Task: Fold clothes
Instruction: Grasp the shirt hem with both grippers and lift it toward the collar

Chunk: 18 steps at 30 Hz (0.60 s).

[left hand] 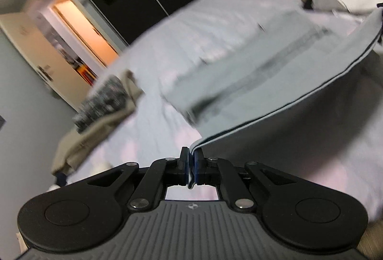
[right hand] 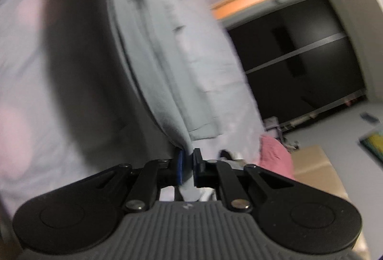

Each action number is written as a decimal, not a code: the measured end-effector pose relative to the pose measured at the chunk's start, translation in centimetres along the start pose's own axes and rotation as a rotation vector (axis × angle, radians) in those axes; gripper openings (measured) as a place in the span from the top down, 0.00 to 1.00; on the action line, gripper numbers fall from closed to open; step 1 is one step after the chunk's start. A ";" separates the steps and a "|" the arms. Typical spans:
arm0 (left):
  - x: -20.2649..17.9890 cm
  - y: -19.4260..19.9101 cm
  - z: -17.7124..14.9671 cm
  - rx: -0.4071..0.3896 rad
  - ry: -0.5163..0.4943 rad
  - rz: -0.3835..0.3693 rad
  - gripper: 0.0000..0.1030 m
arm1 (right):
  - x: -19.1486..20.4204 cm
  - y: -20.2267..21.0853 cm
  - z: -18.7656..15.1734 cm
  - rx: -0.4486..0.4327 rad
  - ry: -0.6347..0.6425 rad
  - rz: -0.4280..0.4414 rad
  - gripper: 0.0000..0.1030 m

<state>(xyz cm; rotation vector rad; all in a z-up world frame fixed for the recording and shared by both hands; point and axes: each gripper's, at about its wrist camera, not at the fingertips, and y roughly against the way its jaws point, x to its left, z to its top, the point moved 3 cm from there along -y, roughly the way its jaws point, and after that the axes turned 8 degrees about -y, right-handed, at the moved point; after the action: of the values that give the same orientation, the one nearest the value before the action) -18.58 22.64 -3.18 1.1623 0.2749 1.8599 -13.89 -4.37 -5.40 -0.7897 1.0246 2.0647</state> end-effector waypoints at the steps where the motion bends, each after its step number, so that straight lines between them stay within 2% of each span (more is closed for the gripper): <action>1: 0.5 0.0 0.6 -0.012 0.007 0.008 0.98 | -0.8 0.0 0.4 -0.009 -0.028 -0.015 0.91; 4: 2.5 -1.0 2.2 -0.022 0.037 -0.016 0.98 | -2.6 -0.8 2.1 -0.022 -0.070 -0.044 0.91; 10: 5.4 -3.4 5.1 -0.018 0.029 -0.059 0.98 | -6.0 -3.8 5.1 -0.020 -0.099 -0.032 0.91; 18: 8.1 -9.7 8.5 0.034 0.027 -0.106 0.98 | -8.6 -11.4 8.4 0.002 -0.074 0.019 0.91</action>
<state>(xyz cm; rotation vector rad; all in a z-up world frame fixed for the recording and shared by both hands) -7.50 32.33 0.54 1.1244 0.3771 1.7858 -1.74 5.12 0.61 -0.7004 0.9968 2.0926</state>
